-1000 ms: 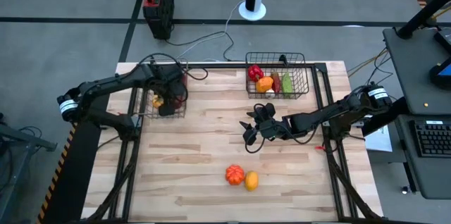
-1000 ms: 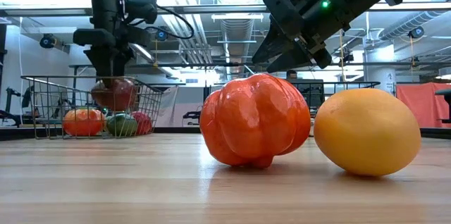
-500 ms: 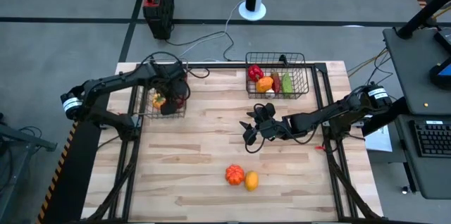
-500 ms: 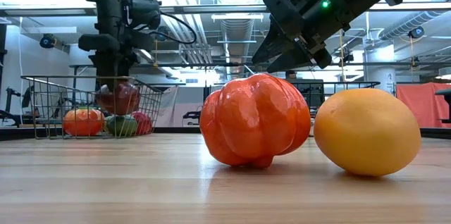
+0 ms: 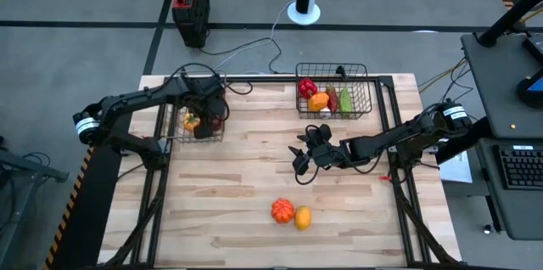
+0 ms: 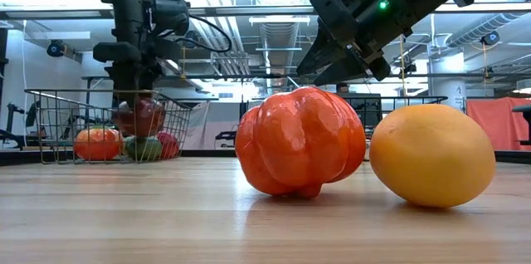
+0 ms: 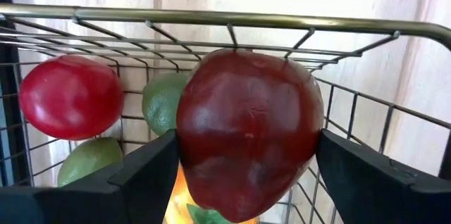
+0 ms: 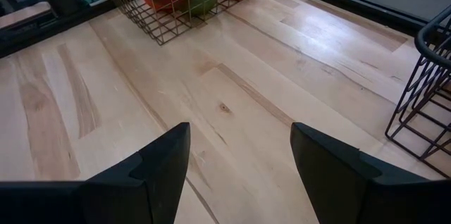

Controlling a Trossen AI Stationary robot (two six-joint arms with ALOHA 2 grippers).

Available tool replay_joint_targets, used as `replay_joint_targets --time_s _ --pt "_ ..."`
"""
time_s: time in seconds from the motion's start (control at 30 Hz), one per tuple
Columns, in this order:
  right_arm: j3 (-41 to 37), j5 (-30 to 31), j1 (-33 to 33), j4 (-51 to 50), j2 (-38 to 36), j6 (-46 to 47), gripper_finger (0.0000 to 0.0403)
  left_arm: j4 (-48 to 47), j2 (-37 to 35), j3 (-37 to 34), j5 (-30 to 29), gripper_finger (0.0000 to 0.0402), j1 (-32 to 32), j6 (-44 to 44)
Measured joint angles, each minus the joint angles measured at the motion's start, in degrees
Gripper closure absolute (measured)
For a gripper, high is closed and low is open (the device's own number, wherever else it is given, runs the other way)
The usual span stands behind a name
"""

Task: Sort produce into baskets
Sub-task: Put the apple into the brown wire basket, then put the pumpkin into the black wire basket

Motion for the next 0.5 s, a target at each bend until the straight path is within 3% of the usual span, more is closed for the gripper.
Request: replay_joint_targets --time_s 0.5 --pt "0.00 0.00 0.00 0.00 0.00 -0.04 0.0165 0.52 -0.04 0.10 -4.15 0.0072 -0.02 0.10"
